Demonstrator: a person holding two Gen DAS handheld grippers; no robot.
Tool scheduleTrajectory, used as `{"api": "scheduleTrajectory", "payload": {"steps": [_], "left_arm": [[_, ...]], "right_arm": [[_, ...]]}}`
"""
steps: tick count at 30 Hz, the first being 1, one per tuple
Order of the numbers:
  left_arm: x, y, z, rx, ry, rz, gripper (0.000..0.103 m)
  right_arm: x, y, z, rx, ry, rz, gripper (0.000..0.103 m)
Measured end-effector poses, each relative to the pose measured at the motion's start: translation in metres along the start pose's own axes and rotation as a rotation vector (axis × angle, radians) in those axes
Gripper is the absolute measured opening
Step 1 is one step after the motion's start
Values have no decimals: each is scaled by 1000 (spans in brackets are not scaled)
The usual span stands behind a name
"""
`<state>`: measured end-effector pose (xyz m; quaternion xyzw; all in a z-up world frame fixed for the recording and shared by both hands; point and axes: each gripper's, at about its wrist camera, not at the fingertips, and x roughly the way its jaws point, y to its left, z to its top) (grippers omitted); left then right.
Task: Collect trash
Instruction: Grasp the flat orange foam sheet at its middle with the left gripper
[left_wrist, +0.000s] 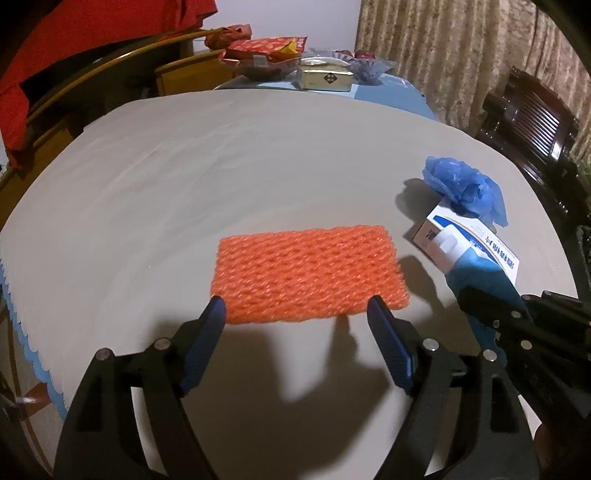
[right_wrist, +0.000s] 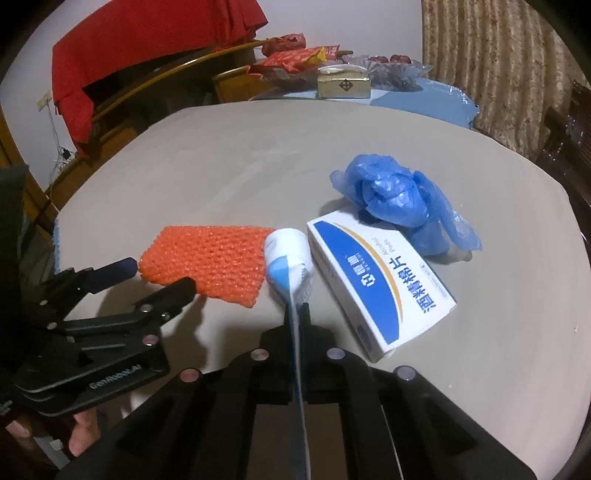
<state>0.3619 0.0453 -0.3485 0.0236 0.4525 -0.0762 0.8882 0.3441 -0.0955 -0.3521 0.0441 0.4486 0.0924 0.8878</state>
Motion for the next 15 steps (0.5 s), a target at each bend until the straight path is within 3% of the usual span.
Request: {"api": "scheduleTrajectory", "payload": {"steps": [4, 12, 14, 15], "left_arm": [[11, -4, 4, 0, 18, -6, 87], [25, -7, 5, -11, 34, 17, 87], [24, -7, 5, -15, 20, 20, 76], [23, -7, 5, -14, 13, 18, 65]], "right_arm": [[0, -3, 2, 3, -5, -1, 3], [2, -7, -1, 8, 6, 7, 3], [2, -6, -3, 8, 8, 7, 3], [1, -7, -3, 9, 8, 7, 3]]}}
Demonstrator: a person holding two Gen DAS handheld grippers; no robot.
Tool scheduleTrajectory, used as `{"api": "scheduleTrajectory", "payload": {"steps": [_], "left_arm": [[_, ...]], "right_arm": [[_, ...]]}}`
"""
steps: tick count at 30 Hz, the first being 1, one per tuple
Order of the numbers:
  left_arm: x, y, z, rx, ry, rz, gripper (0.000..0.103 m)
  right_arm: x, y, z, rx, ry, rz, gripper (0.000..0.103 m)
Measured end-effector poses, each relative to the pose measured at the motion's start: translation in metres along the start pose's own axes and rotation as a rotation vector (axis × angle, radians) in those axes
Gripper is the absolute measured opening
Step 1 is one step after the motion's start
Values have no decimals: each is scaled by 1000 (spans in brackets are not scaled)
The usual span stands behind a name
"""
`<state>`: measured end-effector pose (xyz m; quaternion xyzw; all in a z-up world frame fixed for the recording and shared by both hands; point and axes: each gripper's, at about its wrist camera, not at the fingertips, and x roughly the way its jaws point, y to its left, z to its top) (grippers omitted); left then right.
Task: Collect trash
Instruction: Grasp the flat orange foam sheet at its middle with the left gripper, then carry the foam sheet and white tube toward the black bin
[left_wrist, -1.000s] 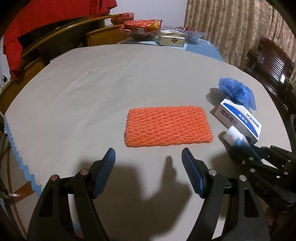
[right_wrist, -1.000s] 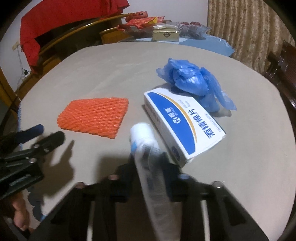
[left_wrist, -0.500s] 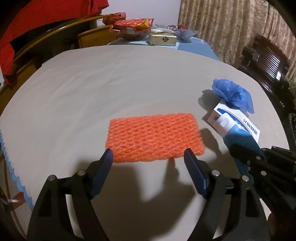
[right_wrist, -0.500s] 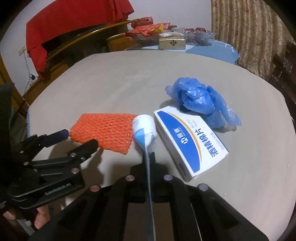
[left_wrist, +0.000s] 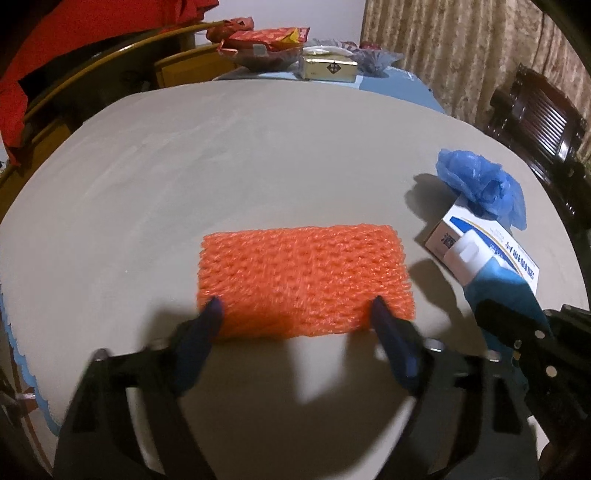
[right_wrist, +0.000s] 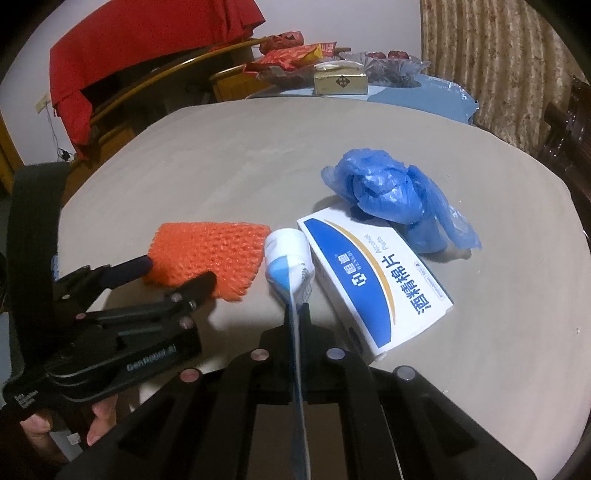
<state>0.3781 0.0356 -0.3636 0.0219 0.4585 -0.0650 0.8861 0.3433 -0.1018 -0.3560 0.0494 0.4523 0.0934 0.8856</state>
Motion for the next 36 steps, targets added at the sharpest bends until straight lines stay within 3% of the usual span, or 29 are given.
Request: {"api": "scheduleTrajectory", "payload": {"steps": [1, 2, 3, 4, 12, 22, 36], "left_arm": [[-2, 0, 0, -1, -2, -6, 50], [-3, 0, 1, -2, -1, -13, 42], [-4, 0, 1, -3, 1, -19, 26], [-5, -1, 2, -5, 6, -27, 18], [-19, 2, 5, -37, 11, -40, 13], [-66, -6, 0, -37, -24, -31, 13], [-136, -46, -15, -5, -54, -34, 13]], "right_arm": [[-1, 0, 0, 2, -1, 1, 3], [-1, 0, 0, 3, -1, 1, 3], [-2, -1, 0, 4, -2, 1, 3], [-3, -1, 1, 7, -2, 1, 3], [-18, -3, 7, 10, -21, 3, 3], [-55, -6, 11, 14, -65, 3, 3], [-125, -35, -1, 68, -120, -29, 3]]}}
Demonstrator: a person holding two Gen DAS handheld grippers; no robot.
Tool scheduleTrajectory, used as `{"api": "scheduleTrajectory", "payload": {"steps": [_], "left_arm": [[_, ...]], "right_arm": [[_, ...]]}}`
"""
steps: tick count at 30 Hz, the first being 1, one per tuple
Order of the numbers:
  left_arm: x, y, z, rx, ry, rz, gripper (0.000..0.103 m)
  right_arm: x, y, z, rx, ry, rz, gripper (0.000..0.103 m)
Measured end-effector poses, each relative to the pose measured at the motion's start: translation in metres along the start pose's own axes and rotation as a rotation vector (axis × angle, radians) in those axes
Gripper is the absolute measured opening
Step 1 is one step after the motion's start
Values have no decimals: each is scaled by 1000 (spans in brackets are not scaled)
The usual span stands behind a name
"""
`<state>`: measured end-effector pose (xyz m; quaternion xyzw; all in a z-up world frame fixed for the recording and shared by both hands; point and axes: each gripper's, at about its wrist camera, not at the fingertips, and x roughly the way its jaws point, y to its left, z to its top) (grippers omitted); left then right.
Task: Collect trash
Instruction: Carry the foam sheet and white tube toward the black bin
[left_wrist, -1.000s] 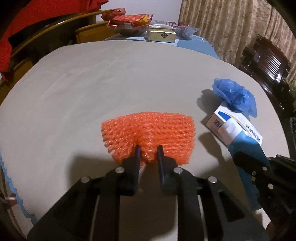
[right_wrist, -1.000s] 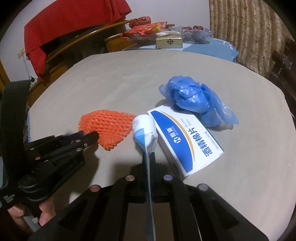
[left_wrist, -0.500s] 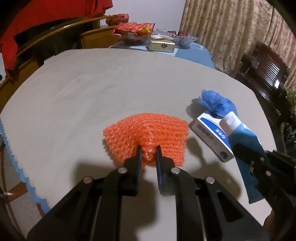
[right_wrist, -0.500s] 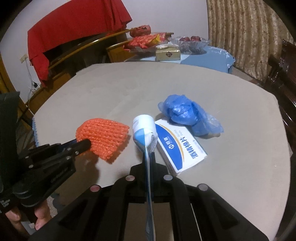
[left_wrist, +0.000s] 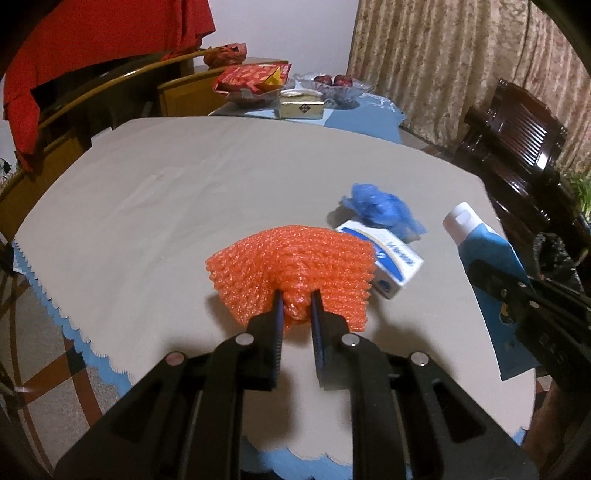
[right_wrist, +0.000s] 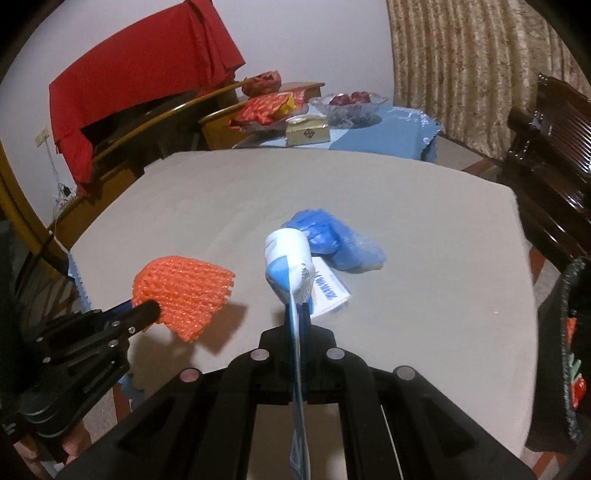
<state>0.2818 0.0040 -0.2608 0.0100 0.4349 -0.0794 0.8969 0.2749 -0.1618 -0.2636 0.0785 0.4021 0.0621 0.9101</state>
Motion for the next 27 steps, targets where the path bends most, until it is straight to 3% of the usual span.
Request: {"api": "scheduleTrajectory", "payload": {"steps": [16, 27], "left_arm": [[-64, -90, -3, 69, -37, -66, 13], [-76, -185, -4, 146, -34, -124, 13]], "right_arm": [[-82, -61, -9, 39, -53, -76, 3], [-132, -147, -19, 102, -84, -154, 3]]}}
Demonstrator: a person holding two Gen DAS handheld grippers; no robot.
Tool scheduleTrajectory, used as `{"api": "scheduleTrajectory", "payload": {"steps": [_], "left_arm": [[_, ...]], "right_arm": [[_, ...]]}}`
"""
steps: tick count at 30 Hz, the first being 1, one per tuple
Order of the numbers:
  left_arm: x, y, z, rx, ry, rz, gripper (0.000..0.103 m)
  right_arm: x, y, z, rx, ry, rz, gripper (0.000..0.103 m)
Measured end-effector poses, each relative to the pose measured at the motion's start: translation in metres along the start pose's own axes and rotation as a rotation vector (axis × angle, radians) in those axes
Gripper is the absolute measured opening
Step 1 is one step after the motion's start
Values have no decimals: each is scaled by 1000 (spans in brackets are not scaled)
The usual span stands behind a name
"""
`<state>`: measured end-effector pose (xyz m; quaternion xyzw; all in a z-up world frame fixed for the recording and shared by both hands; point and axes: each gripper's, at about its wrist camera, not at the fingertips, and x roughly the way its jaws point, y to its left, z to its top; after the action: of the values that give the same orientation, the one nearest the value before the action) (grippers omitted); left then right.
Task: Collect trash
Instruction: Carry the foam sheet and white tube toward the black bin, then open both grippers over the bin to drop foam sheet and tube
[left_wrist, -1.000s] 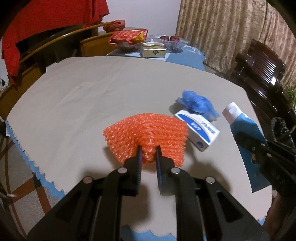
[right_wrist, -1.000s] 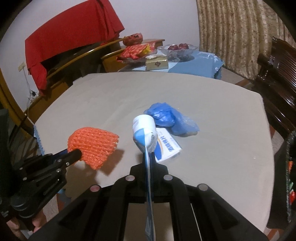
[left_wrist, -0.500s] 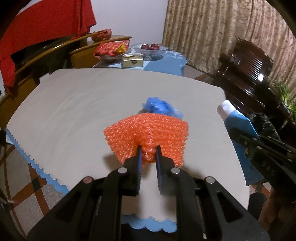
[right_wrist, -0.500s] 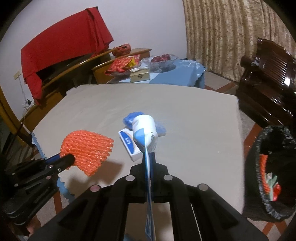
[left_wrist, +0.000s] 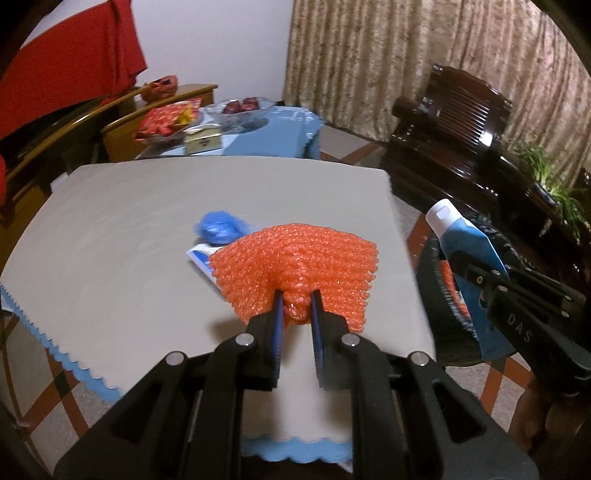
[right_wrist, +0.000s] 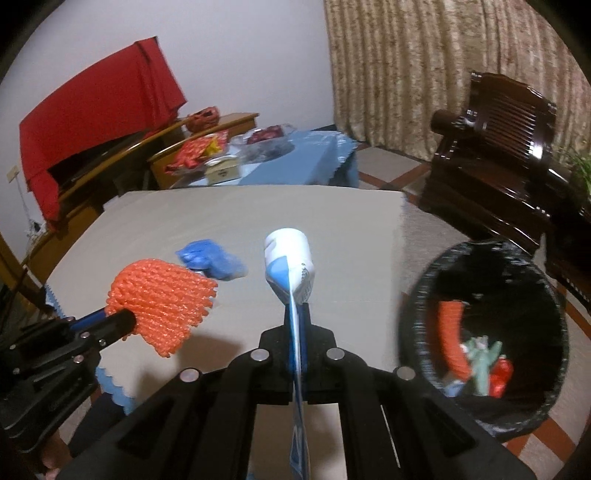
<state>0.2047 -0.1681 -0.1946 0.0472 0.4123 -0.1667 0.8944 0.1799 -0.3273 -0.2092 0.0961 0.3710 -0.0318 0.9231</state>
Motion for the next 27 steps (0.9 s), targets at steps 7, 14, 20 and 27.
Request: {"api": "scheduleTrajectory", "payload": {"steps": [7, 14, 20, 27], "left_arm": [[21, -80, 11, 45, 10, -53, 13], [52, -155, 13, 89, 36, -106, 13], [77, -195, 14, 85, 59, -111, 13], [99, -232, 10, 85, 92, -112, 13]], "right_arm": [[-10, -90, -3, 60, 1, -89, 3], [-12, -166, -13, 94, 17, -157, 3], [-2, -203, -18, 96, 25, -163, 3], [14, -237, -23, 53, 65, -170, 3]]}}
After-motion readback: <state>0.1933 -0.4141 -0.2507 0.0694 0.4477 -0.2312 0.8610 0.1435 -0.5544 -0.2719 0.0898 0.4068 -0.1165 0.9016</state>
